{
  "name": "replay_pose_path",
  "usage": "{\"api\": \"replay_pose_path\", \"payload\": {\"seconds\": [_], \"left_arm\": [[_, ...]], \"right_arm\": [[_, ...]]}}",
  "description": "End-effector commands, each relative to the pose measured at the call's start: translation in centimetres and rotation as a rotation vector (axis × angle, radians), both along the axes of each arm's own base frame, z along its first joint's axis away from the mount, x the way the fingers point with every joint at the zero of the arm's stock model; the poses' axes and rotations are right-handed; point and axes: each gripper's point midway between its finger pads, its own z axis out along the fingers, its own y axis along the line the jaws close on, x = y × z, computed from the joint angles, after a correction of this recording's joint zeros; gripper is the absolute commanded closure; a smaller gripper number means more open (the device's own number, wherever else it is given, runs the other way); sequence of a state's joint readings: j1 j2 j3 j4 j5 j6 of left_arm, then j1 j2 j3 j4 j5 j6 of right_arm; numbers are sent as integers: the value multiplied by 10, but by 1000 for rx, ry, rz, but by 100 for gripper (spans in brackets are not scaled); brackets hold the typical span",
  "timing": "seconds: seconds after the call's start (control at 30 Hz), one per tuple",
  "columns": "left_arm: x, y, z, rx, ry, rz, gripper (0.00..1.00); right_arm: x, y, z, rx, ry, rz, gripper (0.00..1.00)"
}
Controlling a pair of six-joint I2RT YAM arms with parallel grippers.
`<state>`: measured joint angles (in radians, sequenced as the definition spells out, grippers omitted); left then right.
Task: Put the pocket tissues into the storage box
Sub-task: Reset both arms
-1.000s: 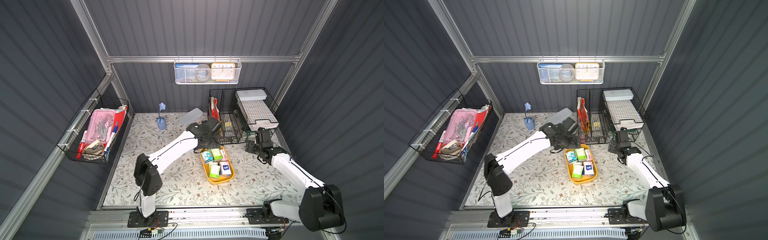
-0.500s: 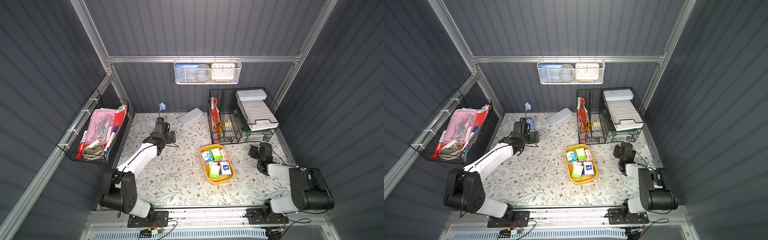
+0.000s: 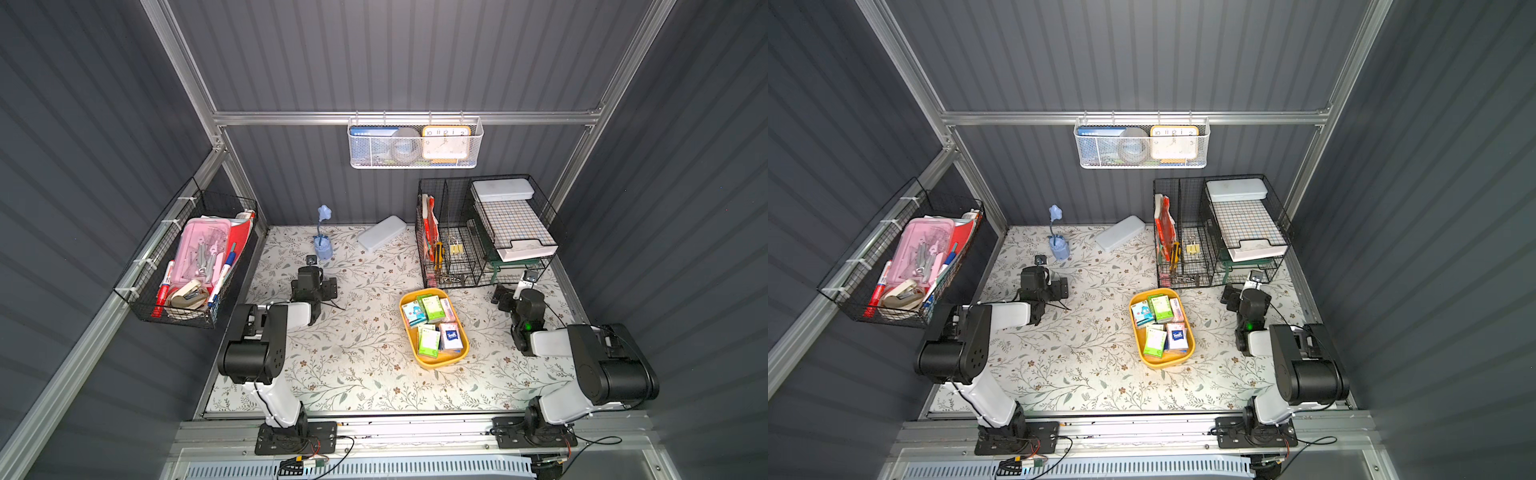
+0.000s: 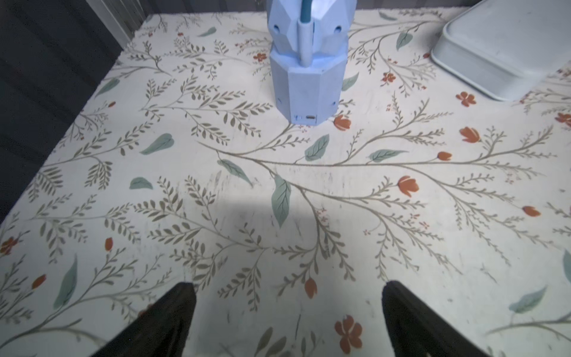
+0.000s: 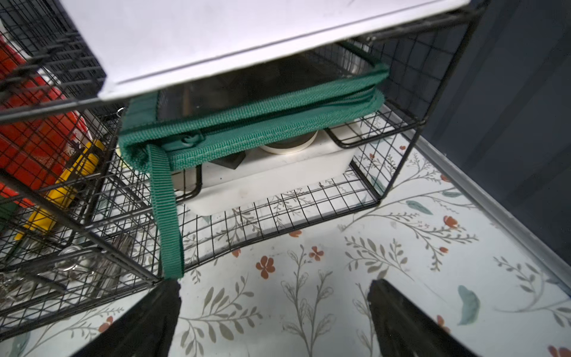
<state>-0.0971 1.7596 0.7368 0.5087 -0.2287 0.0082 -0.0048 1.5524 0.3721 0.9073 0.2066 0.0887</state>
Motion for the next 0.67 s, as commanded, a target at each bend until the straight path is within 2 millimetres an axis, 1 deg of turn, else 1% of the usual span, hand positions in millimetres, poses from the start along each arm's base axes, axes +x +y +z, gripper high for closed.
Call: {"api": "replay_pose_path", "payload": {"seconds": [0.0, 0.03, 0.07, 0.1, 0.13, 0.17, 0.2, 0.23, 0.27, 0.5, 0.63], "left_arm": [[-4, -2, 35, -16, -201, -29, 1], [-10, 1, 42, -26, -255, -11, 1], [-16, 4, 44, -27, -290, 5, 1], [-22, 4, 41, -31, -311, 1, 1], [-23, 7, 45, 24, -364, 0, 1], [-22, 4, 42, -22, -332, 4, 1], [-21, 2, 40, -29, -312, -5, 1], [-21, 2, 45, -14, -355, -13, 1], [-19, 3, 48, -25, -356, -6, 1], [-19, 3, 49, -24, -359, -1, 1], [-19, 4, 48, -24, -350, 1, 1]], "right_arm": [[1, 1, 6, 1, 2, 2, 1], [1, 2, 6, 0, 2, 4, 1], [2, 2, 6, -4, -3, 8, 1], [2, 2, 7, -6, -10, 10, 1], [3, 3, 7, -8, -20, 13, 1], [3, 3, 7, -9, -28, 14, 1], [3, 3, 8, -11, -38, 13, 1], [3, 3, 8, -13, -43, 15, 1], [3, 2, 9, -12, -52, 11, 1], [6, 4, 6, -14, -28, 20, 1], [4, 5, 8, -13, -41, 19, 1]]}}
